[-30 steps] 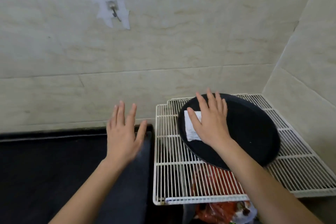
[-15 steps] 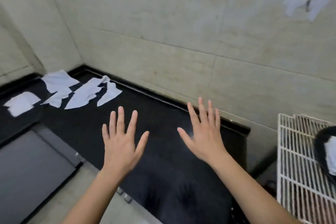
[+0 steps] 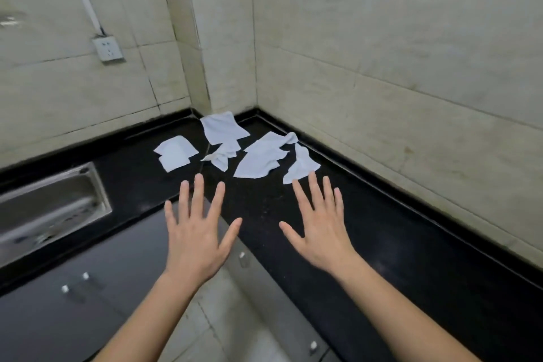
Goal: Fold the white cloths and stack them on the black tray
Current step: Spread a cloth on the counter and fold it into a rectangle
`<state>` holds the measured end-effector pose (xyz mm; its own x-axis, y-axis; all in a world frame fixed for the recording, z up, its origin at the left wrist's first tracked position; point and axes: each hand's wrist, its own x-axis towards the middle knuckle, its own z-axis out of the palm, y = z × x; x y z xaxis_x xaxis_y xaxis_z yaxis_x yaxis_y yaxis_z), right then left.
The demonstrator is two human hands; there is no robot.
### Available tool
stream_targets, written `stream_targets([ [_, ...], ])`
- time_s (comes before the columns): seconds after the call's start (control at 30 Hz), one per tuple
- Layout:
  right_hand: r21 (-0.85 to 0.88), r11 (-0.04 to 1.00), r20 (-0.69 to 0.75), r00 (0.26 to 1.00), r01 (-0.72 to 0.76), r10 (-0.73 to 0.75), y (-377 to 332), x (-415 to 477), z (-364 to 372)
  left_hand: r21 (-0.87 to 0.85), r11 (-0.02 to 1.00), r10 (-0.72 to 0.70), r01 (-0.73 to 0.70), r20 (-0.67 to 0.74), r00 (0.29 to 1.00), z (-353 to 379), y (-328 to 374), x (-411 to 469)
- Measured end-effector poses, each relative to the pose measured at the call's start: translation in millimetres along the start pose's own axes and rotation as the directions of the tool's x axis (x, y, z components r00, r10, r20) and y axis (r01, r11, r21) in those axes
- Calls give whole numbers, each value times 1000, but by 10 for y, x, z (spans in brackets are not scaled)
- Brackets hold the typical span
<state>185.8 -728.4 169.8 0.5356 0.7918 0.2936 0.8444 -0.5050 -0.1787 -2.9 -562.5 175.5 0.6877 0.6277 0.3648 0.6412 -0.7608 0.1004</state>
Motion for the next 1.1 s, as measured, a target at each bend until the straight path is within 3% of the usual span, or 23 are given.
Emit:
stream_targets([
  [0.37,9,995,89,991,96,-96,-556,1195,998,68,992,-111,103,129,985,654,-1179,601],
  [0.7,73,992,208,971,106,-119,-994,3161,2140,205,971,-179,124,275,945,1278,-2304,2115],
  [0.9,125,978,350,915,165,-199,-1246,4007,2721,220,964,-227,150,385,895,1717,-2781,2735],
  [1.1,192,953,493,817,234,-300,-1534,4397,3219,114,977,-214,182,535,817,2209,-3169,2986],
])
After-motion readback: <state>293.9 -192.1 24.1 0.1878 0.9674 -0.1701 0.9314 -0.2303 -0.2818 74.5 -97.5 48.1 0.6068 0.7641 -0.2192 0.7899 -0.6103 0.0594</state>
